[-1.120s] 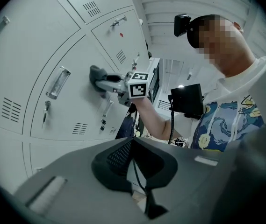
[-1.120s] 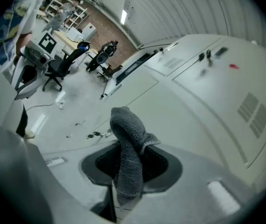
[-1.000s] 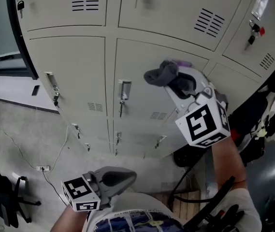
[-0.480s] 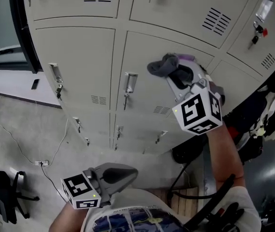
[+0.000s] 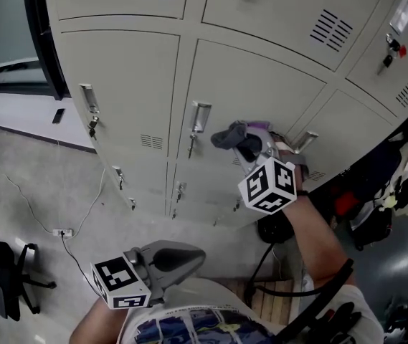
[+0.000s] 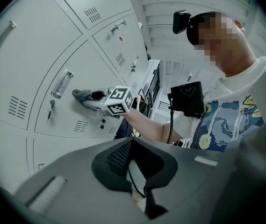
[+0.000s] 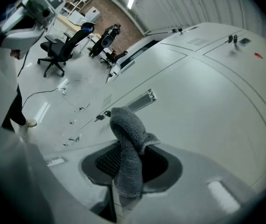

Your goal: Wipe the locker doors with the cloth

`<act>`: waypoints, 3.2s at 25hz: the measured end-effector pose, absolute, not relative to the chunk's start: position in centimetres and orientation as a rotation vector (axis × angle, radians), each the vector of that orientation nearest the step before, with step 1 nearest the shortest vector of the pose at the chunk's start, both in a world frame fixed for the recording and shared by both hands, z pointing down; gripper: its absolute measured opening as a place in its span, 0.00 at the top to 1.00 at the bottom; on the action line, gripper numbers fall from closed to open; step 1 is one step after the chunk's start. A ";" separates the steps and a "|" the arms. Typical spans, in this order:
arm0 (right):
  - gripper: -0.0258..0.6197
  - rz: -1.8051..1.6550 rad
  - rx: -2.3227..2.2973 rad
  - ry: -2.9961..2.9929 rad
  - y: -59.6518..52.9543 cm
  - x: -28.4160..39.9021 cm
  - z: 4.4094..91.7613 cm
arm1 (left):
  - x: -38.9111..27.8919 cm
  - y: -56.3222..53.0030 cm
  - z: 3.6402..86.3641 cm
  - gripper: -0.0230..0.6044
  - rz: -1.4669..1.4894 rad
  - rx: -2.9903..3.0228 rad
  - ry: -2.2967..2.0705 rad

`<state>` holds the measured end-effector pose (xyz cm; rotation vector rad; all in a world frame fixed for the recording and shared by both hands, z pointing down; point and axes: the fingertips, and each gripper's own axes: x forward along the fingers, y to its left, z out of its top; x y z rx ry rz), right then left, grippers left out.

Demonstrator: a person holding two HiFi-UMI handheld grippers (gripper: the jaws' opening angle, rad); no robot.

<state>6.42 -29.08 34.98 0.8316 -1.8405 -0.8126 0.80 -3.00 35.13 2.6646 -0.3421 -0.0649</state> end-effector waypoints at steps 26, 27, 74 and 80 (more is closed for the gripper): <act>0.79 -0.500 0.550 -1.798 -28.4 5.2 53.1 | 0.0 -3.1 35.2 0.96 -0.059 2.670 -0.372; 0.79 -0.495 0.553 -1.811 -28.0 5.0 51.8 | -0.1 -3.1 35.3 0.96 -0.060 2.673 -0.367; 0.79 -0.648 0.642 -1.792 -29.4 3.4 43.7 | -0.1 -3.3 34.4 0.96 -0.074 2.687 -0.189; 0.79 -0.593 0.569 -1.768 -29.4 3.4 49.4 | 0.1 -3.5 34.5 0.96 -0.075 2.674 -0.213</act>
